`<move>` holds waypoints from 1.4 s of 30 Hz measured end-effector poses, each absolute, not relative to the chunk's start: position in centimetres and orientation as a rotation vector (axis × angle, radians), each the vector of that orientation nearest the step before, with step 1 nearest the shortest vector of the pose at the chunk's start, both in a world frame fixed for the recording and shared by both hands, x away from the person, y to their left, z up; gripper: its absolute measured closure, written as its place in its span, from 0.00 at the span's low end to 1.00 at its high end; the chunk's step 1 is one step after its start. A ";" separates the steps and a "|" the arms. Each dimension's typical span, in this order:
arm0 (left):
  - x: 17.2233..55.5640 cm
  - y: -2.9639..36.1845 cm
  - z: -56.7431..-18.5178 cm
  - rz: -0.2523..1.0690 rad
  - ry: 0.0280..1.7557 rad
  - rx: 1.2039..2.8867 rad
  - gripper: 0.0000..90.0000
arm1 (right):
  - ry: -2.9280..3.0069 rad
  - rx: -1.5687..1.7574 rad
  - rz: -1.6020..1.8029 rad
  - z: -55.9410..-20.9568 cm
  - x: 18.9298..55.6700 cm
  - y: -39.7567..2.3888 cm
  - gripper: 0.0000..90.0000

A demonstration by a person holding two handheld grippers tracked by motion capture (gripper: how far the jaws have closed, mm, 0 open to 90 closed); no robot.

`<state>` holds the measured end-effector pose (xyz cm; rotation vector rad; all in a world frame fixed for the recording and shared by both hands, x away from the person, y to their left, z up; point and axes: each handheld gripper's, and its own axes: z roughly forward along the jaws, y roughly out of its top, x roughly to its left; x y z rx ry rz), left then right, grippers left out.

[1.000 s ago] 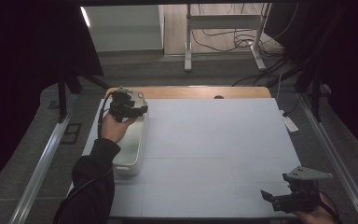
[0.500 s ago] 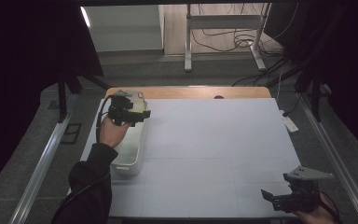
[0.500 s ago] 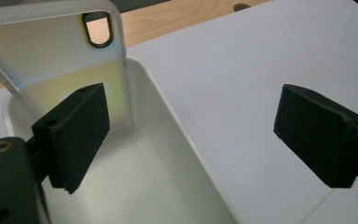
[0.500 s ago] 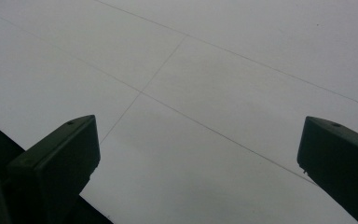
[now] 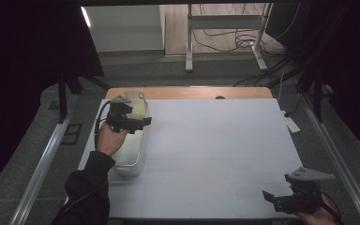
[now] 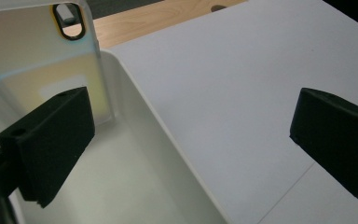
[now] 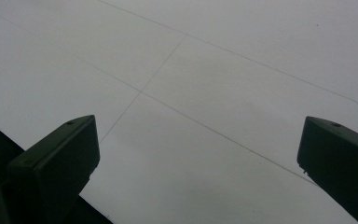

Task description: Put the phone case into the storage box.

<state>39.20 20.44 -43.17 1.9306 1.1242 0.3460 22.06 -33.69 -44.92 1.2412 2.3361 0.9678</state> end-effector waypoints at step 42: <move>31.6 21.1 -43.3 0.388 1.018 1.894 0.00 | 2.339 1.227 0.962 -44.9 22.0 -33.6 0.00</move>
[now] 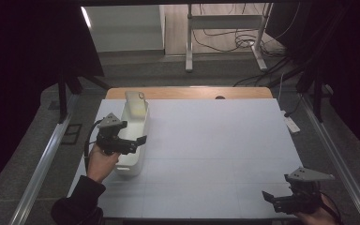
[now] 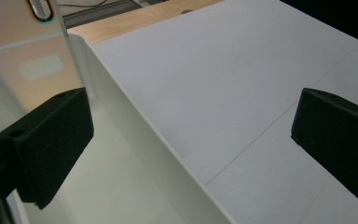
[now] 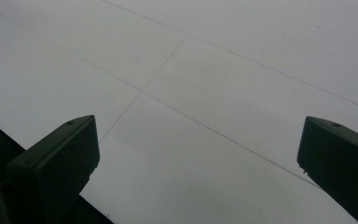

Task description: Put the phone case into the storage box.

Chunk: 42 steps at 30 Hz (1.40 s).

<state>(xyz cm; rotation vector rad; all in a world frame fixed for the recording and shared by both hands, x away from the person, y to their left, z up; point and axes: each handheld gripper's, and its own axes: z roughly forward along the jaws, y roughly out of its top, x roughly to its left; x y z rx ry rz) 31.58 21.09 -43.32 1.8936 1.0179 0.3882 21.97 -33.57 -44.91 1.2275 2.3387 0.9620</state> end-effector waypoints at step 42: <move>22.5 23.5 -43.7 0.440 1.031 1.874 0.00 | 2.334 1.221 0.952 -44.9 21.9 -33.5 0.00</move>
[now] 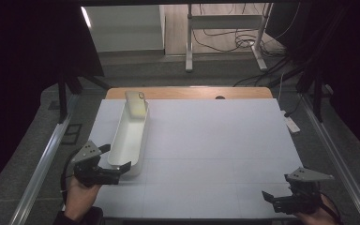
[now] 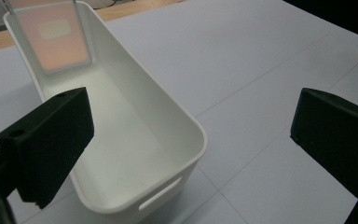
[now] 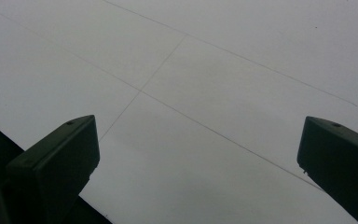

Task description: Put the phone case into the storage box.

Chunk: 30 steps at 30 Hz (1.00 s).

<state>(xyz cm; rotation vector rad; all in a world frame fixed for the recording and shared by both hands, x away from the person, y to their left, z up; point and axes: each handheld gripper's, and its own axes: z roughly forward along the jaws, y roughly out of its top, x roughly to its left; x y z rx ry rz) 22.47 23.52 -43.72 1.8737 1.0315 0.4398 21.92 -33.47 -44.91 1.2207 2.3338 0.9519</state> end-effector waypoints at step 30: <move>18.5 24.9 -45.0 0.472 1.098 1.881 0.00 | 2.334 1.221 0.946 -44.9 21.9 -33.5 0.00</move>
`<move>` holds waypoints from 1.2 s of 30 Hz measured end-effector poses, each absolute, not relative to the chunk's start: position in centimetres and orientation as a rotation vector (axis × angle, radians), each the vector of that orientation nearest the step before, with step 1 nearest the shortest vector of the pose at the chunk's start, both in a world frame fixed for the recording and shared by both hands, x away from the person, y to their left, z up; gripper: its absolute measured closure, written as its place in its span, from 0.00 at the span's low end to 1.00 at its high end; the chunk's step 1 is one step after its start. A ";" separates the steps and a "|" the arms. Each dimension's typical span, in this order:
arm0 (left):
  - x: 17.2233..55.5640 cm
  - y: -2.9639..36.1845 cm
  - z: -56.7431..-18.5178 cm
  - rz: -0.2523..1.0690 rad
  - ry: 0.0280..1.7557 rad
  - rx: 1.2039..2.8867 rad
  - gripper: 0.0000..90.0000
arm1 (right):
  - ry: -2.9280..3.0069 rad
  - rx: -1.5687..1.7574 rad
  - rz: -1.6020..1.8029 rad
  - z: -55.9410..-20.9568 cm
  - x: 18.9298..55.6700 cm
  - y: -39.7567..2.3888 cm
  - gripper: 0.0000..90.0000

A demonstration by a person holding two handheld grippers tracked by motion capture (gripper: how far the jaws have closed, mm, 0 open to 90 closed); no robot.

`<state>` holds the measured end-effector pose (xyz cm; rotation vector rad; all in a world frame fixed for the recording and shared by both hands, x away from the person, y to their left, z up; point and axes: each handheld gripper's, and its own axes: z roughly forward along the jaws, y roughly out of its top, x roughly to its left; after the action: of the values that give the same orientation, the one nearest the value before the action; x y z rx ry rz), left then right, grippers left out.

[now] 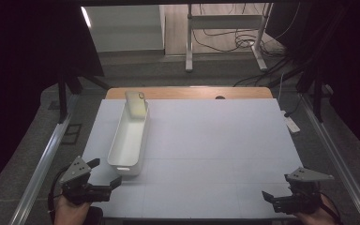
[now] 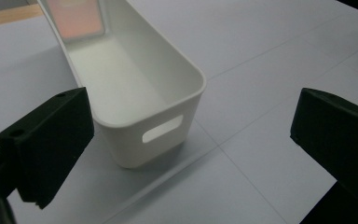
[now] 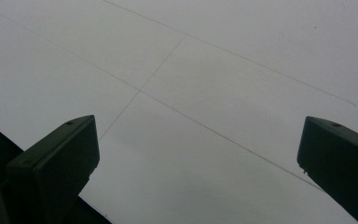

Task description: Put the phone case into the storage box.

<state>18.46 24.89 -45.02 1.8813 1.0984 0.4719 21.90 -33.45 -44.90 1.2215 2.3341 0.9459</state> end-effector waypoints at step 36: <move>17.8 23.5 -46.5 0.489 1.166 2.062 0.02 | 2.340 1.217 0.940 -44.9 21.9 -33.4 0.00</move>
<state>17.76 23.45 -46.49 2.0617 1.1662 0.4894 21.91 -33.39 -44.93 1.2171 2.3397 0.9405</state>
